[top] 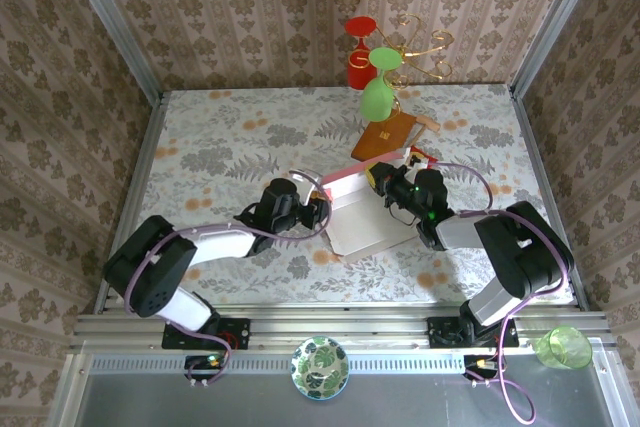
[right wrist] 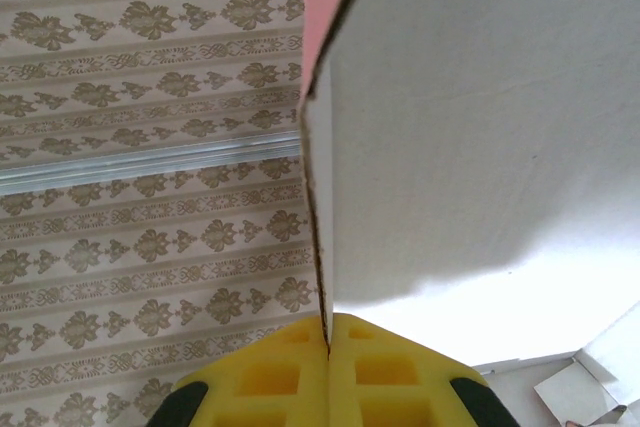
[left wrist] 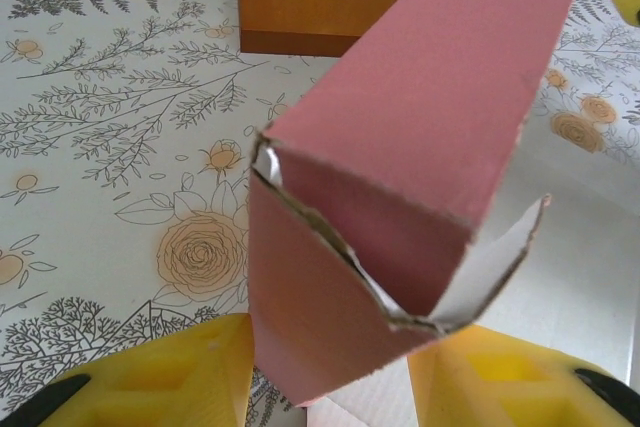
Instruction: Fold the paper box
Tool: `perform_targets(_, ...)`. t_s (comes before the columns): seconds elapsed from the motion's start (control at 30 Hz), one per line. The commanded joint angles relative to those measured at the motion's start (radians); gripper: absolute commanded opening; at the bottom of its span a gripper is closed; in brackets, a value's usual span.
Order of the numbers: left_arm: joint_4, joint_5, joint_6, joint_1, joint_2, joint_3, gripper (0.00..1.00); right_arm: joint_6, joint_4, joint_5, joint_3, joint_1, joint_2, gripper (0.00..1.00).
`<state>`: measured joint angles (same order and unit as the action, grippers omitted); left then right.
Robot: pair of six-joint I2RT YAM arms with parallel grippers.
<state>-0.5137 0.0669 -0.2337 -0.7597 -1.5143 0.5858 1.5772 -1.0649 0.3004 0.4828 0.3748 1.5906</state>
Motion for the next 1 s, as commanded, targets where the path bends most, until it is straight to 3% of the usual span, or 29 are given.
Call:
perform_targets(0.0, -0.023, -0.051, 0.029, -0.012, -0.022, 0.043, 0.45, 0.003, 0.017, 0.019, 0.009, -0.003, 0.012, 0.00)
perform_targets(0.8, 0.018, -0.222, 0.018, -0.048, -0.149, 0.136, 0.24, 0.023, -0.004, 0.013, 0.048, -0.002, 0.088, 0.00)
perform_targets(0.97, 0.066, -0.268, 0.026, -0.056, -0.177, 0.177, 0.15, 0.027, -0.004, 0.006, 0.048, -0.001, 0.091, 0.00)
